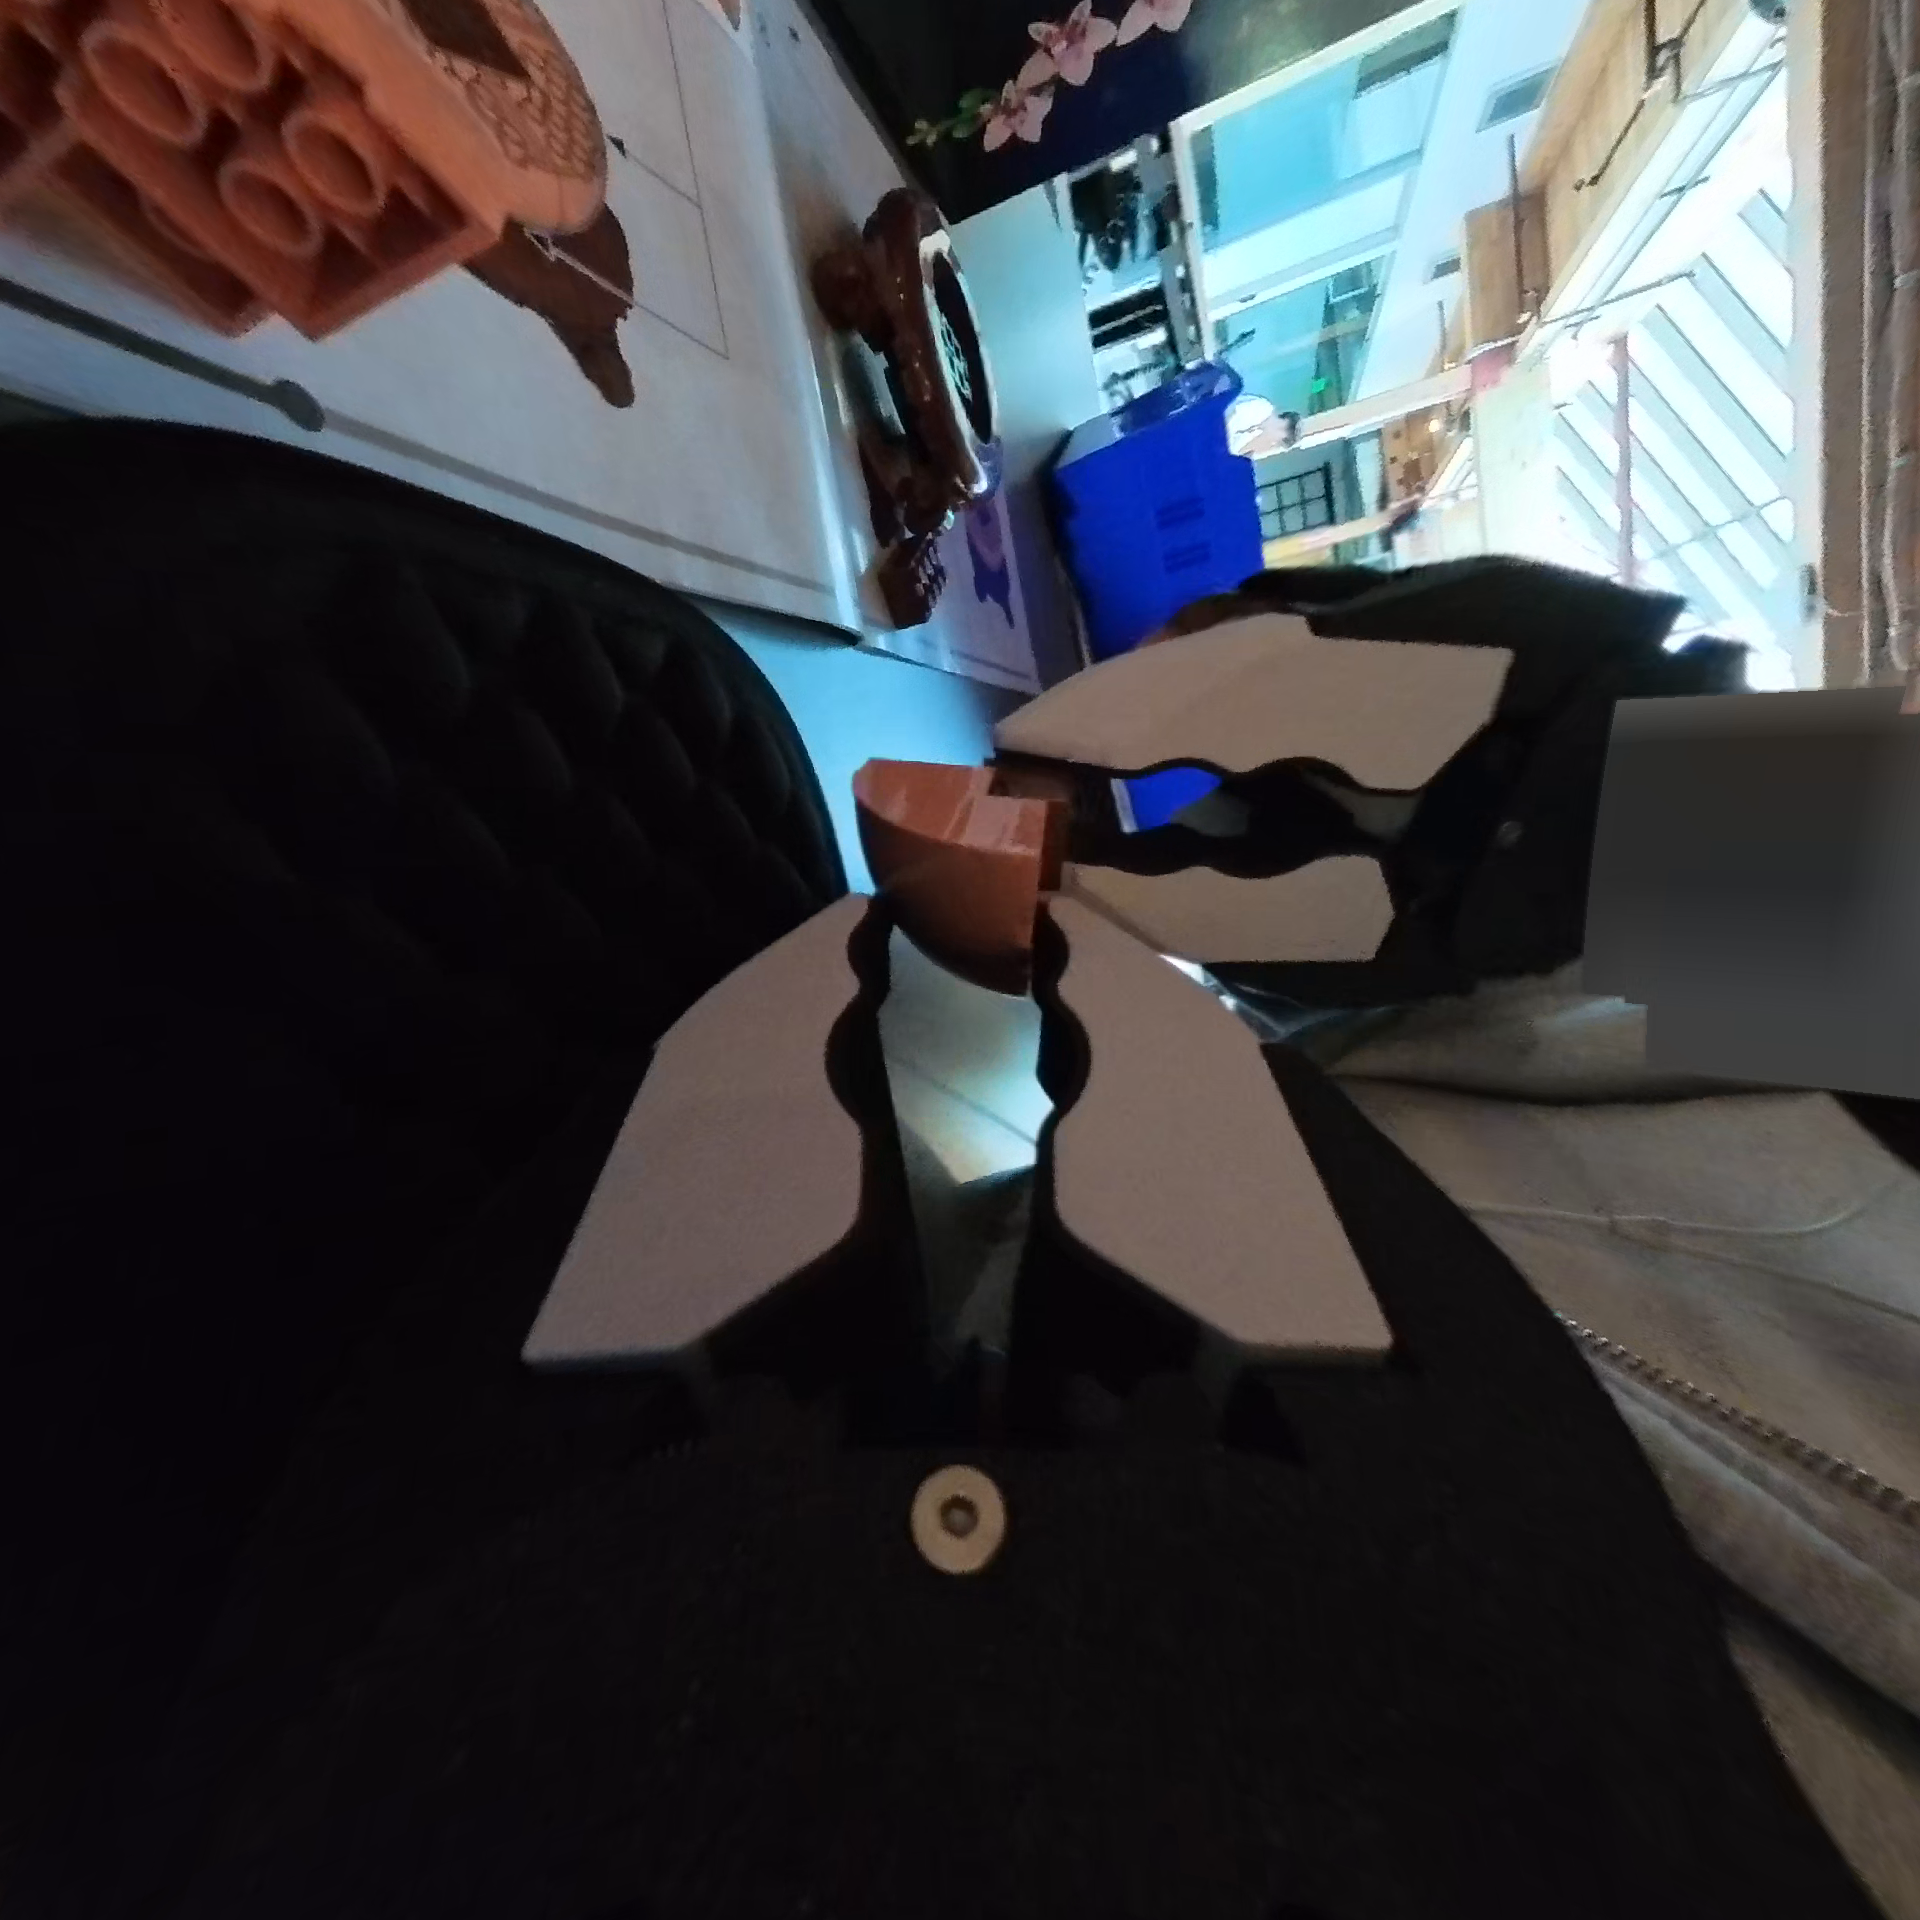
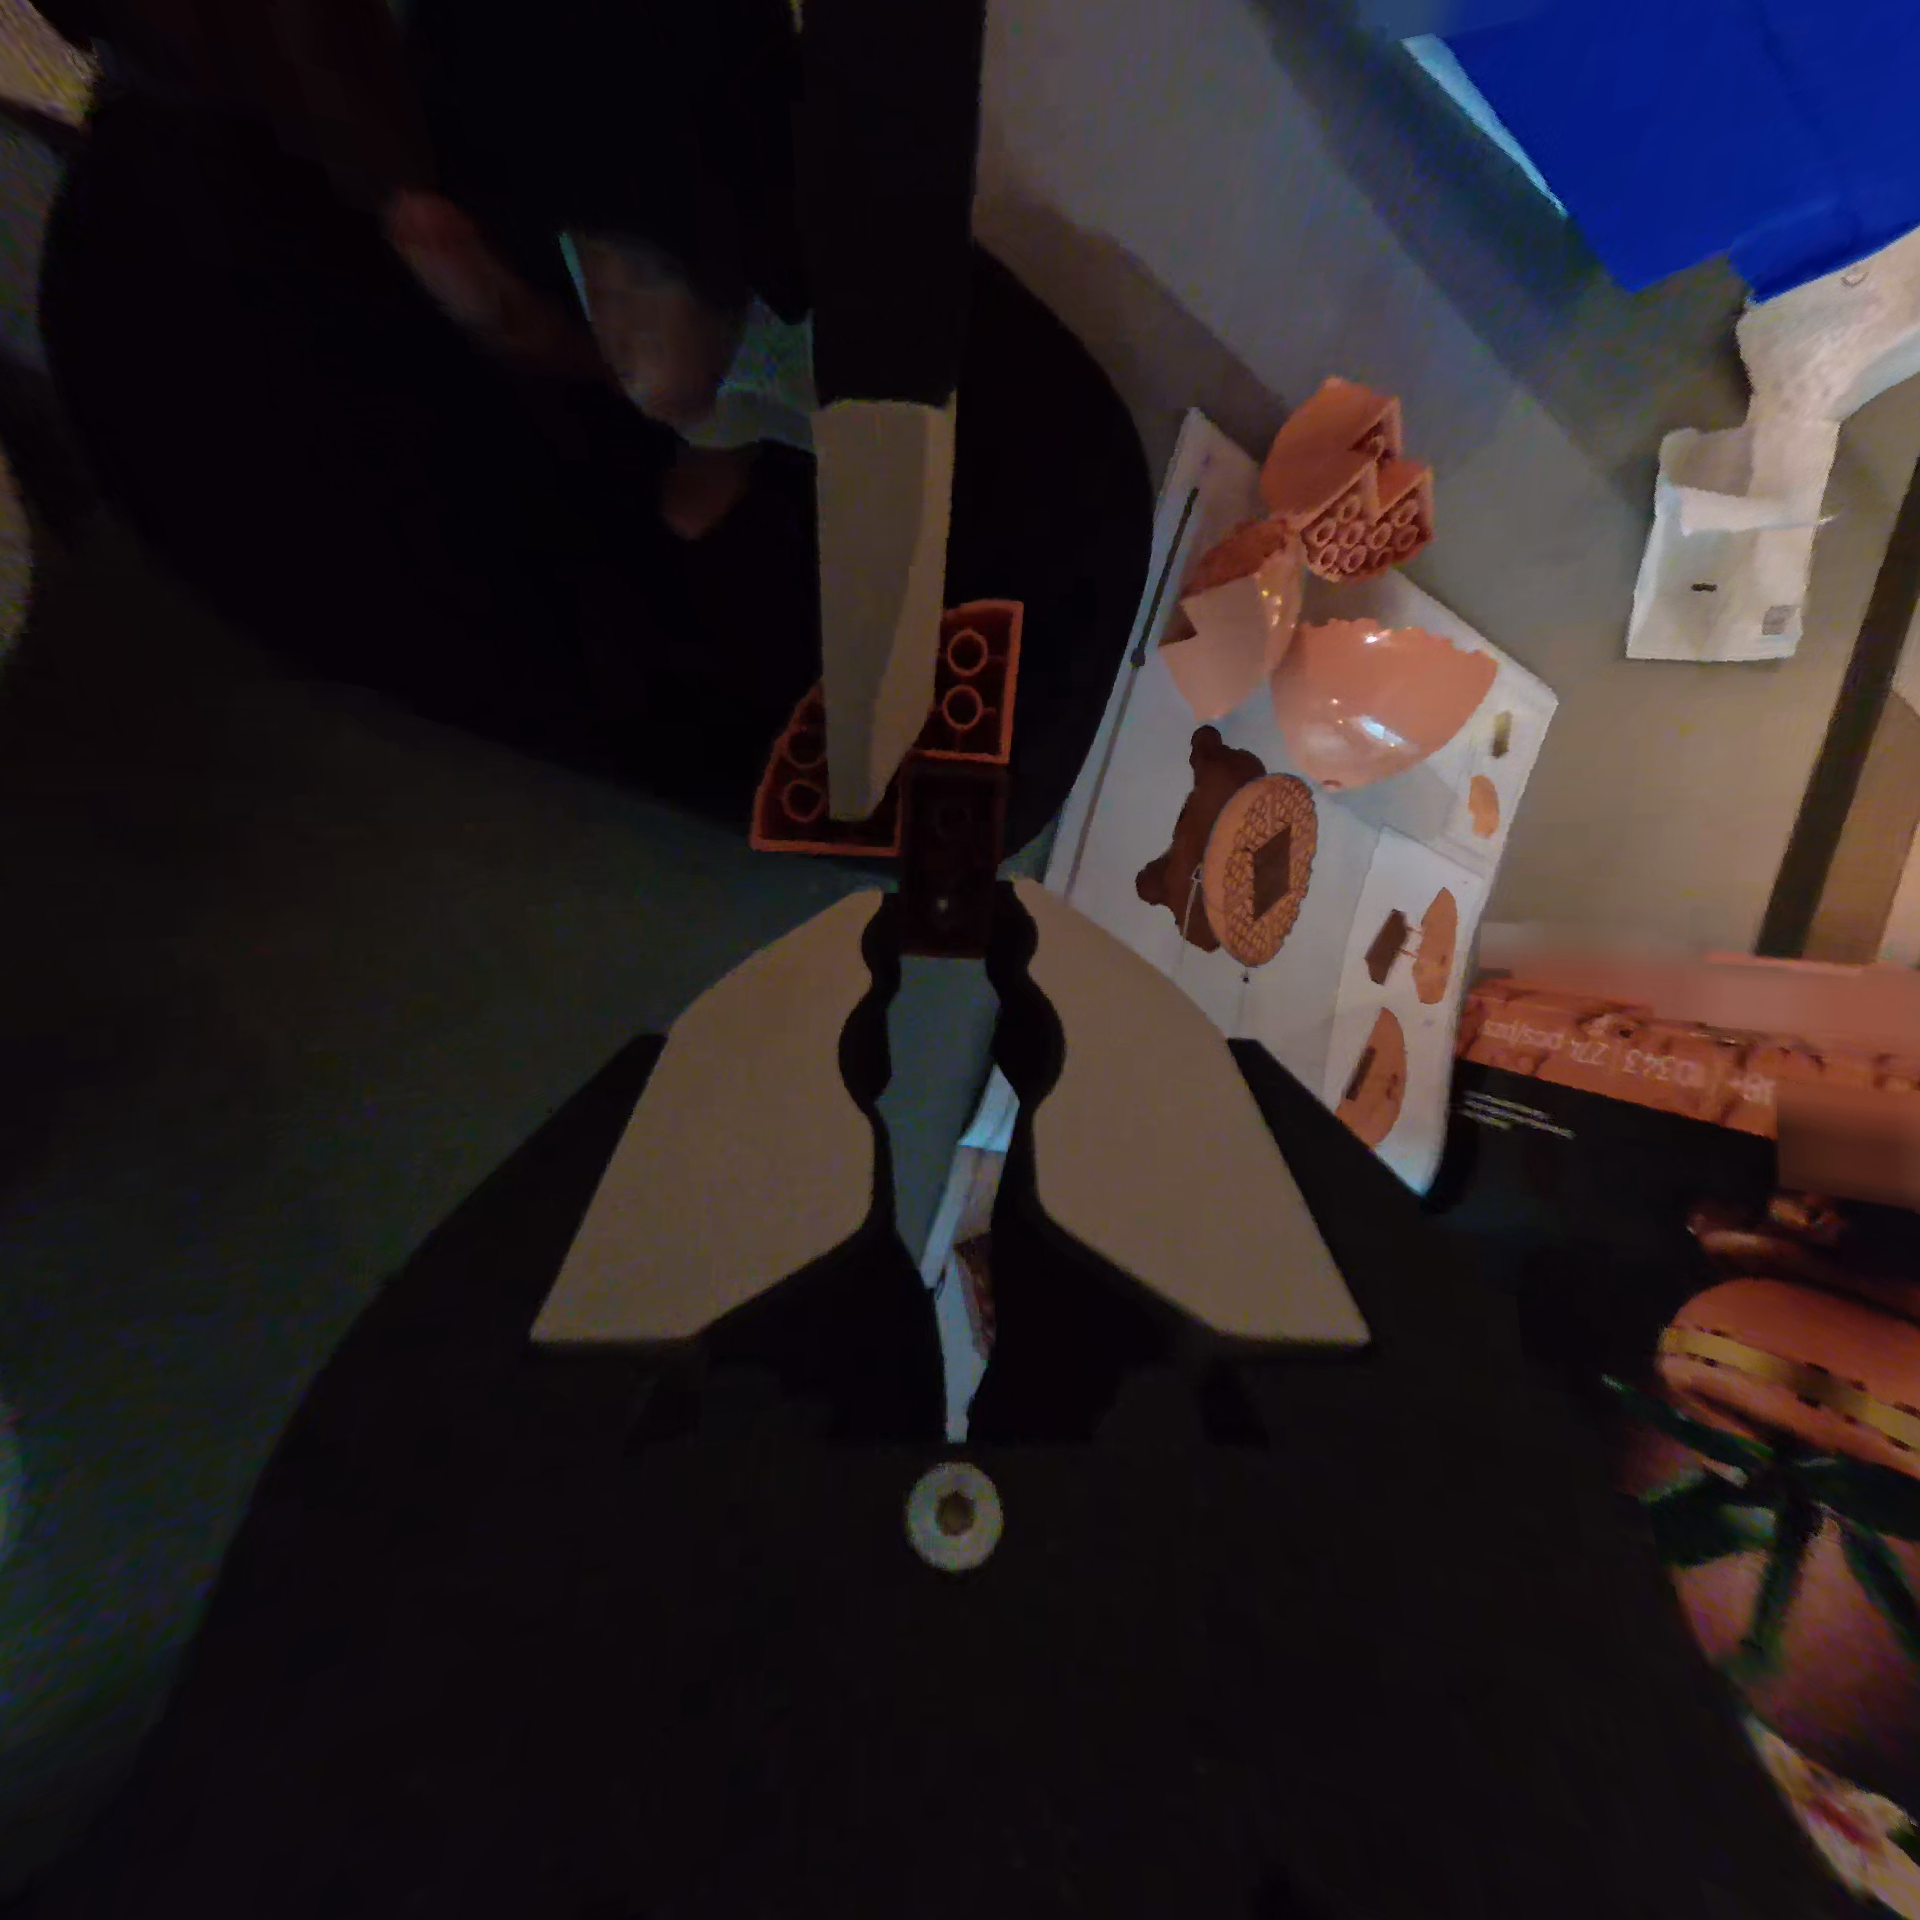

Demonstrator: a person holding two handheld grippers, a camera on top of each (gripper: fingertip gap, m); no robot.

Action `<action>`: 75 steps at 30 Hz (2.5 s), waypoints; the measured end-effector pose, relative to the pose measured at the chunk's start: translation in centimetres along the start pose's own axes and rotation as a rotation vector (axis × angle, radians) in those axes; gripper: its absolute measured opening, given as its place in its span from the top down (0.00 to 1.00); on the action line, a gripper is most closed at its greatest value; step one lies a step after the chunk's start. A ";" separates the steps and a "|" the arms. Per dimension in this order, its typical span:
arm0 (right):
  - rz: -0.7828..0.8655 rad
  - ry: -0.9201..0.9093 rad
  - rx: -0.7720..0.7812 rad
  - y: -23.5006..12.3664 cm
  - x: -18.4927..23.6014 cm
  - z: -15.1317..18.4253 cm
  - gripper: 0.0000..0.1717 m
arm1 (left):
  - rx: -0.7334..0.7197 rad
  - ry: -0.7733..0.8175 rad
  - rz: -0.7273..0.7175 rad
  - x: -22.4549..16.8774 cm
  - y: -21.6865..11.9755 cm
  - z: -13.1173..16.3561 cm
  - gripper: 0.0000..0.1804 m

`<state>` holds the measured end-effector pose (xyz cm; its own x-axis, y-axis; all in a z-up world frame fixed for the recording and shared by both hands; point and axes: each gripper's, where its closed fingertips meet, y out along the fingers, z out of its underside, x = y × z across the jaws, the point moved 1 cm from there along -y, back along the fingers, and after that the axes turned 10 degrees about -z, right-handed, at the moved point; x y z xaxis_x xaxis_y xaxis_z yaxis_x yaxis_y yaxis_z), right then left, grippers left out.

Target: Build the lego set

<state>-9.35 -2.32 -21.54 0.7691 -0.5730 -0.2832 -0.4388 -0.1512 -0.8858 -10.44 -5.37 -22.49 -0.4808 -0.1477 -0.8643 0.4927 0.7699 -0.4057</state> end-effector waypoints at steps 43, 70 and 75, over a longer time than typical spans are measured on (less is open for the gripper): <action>0.142 -0.182 0.368 -0.2 -1.3 -0.7 0.91 | -0.071 0.001 -0.004 0.1 0.0 -0.9 0.84; -0.942 0.669 -0.697 -2.0 0.3 -2.9 0.73 | -0.093 0.294 0.081 -2.8 -0.5 0.5 0.85; -0.938 0.649 -0.714 -2.0 0.4 -2.8 0.76 | -0.084 0.294 0.113 -3.1 -0.6 0.6 0.85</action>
<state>-9.43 -4.49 -18.83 0.6401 -0.2673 0.7203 -0.1692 -0.9636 -0.2072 -8.83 -5.70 -19.79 -0.6213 0.1177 -0.7747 0.4990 0.8217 -0.2753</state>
